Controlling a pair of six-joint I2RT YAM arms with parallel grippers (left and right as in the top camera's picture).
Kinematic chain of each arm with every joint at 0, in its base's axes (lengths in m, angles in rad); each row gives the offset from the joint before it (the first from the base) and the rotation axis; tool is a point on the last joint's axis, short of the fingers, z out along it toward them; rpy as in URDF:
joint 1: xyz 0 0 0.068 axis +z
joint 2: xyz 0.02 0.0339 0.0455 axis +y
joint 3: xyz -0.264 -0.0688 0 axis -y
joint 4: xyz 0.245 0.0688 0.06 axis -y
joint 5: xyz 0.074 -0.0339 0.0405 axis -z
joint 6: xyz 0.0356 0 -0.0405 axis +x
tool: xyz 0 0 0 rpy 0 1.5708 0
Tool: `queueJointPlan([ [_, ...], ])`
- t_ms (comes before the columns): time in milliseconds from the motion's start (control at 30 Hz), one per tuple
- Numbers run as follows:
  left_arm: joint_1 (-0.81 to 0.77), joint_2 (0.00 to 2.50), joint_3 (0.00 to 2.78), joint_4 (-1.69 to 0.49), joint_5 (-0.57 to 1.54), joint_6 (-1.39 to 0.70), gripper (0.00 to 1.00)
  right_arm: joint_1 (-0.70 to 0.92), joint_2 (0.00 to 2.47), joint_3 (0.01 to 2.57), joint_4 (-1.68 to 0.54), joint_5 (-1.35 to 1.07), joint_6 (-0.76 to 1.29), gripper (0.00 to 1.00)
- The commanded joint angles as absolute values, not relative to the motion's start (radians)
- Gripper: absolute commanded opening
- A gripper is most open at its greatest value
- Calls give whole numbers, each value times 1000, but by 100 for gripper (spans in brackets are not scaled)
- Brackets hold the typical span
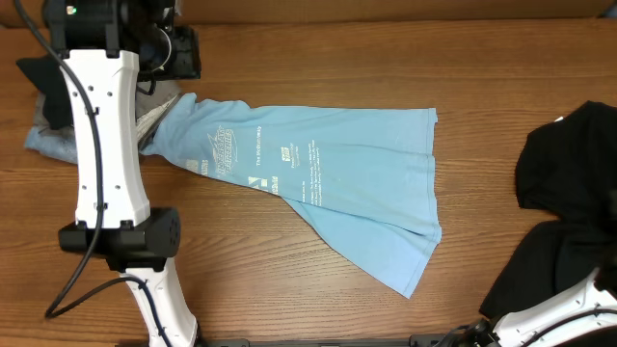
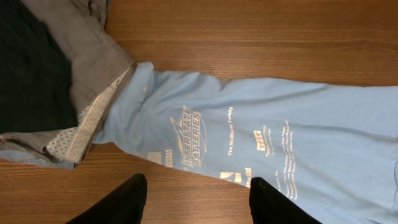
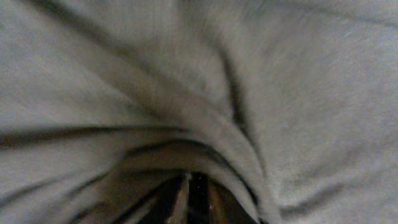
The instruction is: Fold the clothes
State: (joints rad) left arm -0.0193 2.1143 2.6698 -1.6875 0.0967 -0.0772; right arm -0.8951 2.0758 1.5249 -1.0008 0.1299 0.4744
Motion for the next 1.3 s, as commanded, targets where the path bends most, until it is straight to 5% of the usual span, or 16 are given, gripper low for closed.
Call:
queueJointPlan([
  [0,-12,2045,2673,-1689,94,-66,58,-910,2049,1685,-1042,-189,365,27],
  [167,-12,2004,2673,-1689,94,-67,66,-834,1935,1732,-1040,-464,245,47],
  [333,-13,1996,2673,-1690,114,-68,66,-645,1901,1729,-1078,-488,234,64],
  [633,-12,1903,2673,-1690,94,-67,69,-268,1969,1707,-1125,-325,200,75],
  [833,-14,1815,2673,-1690,101,-65,68,-116,2072,1707,-1000,-172,212,76],
  [1267,-14,1663,2673,-1690,105,-56,73,-73,2273,1707,-811,-250,172,67],
])
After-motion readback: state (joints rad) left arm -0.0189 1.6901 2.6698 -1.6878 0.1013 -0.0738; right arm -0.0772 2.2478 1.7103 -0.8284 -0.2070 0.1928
